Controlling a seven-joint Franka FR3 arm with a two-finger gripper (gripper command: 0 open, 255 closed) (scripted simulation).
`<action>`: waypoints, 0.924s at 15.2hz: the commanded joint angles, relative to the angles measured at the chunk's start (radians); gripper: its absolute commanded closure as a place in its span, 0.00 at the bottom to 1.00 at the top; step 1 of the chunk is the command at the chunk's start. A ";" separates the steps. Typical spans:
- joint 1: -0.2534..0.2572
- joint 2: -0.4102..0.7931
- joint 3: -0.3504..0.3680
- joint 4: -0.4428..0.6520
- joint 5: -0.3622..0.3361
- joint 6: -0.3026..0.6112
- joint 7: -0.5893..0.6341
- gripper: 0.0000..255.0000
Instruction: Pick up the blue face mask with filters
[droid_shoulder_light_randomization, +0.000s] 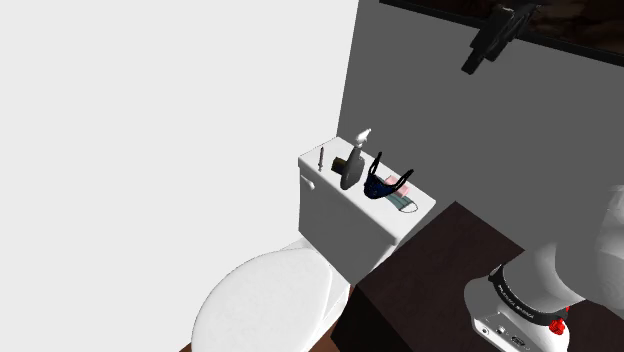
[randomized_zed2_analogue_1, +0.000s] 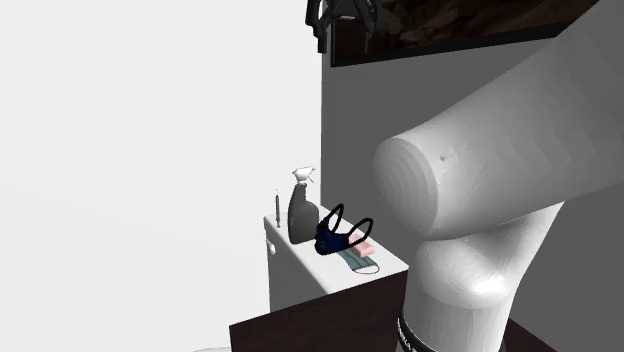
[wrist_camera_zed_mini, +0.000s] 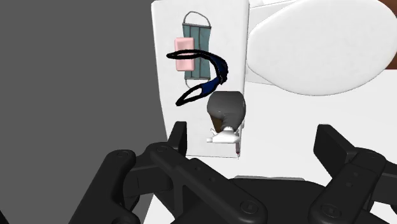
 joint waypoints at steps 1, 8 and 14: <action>0.000 0.000 0.000 0.000 0.000 0.000 0.000 0.00; 0.000 0.059 -0.029 -0.184 -0.007 0.217 -0.019 0.00; 0.001 0.167 -0.055 -0.299 -0.013 0.417 -0.036 0.00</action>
